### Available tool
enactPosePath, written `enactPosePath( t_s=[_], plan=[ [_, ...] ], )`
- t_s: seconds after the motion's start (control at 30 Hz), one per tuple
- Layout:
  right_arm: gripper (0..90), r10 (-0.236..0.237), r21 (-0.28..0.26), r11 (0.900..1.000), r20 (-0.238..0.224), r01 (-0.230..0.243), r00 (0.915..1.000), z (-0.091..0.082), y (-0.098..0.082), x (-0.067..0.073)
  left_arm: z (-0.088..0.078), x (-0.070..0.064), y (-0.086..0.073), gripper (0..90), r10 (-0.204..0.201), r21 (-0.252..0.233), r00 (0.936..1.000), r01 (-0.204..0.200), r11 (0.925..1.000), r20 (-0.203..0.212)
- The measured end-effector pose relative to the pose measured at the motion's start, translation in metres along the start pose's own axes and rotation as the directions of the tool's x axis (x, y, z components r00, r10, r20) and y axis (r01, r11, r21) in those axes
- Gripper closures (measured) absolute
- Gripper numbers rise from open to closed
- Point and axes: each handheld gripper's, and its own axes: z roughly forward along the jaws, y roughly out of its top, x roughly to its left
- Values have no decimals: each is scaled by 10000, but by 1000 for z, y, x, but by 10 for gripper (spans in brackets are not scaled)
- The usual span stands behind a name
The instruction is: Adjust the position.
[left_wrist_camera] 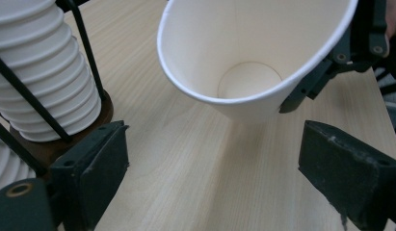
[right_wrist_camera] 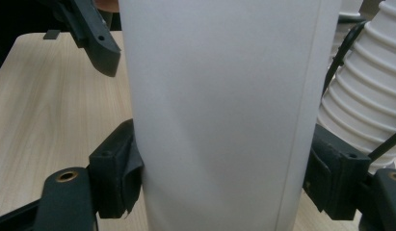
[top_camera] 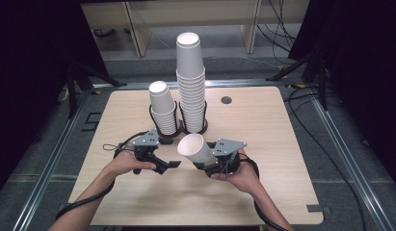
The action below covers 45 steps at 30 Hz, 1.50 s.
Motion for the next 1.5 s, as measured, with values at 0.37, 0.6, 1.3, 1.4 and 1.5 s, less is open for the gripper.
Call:
enactPosePath(
  t_s=[0.37,0.6,1.3,1.4,1.5],
  plan=[
    [244,-35,-237,9997,37,36,10000,3,-3,1,6,-7,-7,73,-1129,-1179,9922,1183,9860,520],
    [244,86,-243,9997,-110,-88,9999,6,-3,4,14,-10,-1,49,-1024,-1312,9920,1114,9851,734],
    [243,-3,-489,9988,-495,-22,9988,10,-1,7,29,-13,9,26,-375,-1660,9966,492,9849,731],
    [243,-237,-411,9989,-253,227,9994,10,0,7,29,-12,10,36,-288,-1644,9976,387,9856,623],
    [239,-57,-372,9993,-387,42,9992,11,0,8,29,-13,11,51,-143,-1767,9978,256,9839,646]
  ],
)
